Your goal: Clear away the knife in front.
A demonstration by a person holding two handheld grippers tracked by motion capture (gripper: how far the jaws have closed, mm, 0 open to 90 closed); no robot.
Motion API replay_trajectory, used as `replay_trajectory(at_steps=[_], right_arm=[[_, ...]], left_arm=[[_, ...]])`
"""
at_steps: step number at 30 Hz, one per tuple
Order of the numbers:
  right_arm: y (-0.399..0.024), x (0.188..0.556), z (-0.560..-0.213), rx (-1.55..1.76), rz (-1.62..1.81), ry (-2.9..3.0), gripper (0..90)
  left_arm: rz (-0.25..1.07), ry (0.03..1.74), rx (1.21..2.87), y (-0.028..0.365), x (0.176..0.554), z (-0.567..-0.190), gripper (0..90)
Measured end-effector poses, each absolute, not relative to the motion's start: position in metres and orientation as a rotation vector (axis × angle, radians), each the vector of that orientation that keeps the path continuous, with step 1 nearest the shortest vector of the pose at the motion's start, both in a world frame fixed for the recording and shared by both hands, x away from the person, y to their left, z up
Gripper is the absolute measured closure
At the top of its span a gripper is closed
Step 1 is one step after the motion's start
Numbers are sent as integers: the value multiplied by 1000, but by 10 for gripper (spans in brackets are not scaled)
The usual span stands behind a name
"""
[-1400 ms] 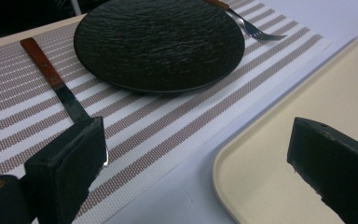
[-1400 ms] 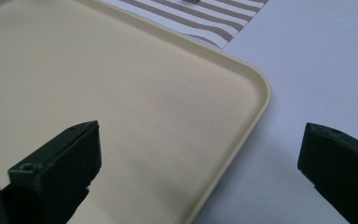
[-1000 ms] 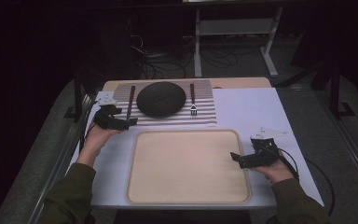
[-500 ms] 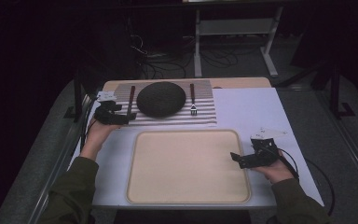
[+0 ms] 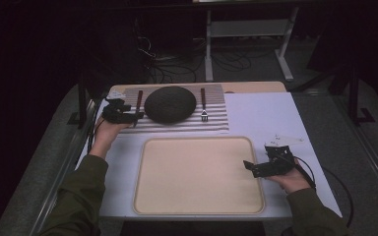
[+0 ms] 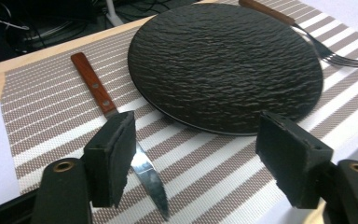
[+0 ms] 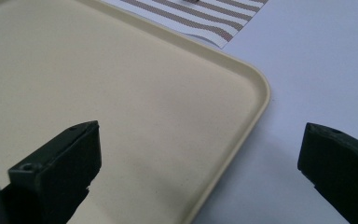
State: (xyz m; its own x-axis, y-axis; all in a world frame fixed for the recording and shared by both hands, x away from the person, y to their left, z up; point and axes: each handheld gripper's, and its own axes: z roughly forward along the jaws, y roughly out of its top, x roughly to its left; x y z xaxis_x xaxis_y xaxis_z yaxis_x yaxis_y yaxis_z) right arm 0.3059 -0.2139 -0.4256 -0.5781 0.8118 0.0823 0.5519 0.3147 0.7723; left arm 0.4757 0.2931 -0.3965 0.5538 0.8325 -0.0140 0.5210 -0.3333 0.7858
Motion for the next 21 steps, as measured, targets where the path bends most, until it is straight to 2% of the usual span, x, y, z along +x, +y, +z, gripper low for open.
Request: replay_trajectory(at_steps=[21], right_arm=[[-215, 306, -426, 1230, 1144, 2262, 0]], left_arm=[[514, 1137, 1997, 295, 503, -401, 435]])
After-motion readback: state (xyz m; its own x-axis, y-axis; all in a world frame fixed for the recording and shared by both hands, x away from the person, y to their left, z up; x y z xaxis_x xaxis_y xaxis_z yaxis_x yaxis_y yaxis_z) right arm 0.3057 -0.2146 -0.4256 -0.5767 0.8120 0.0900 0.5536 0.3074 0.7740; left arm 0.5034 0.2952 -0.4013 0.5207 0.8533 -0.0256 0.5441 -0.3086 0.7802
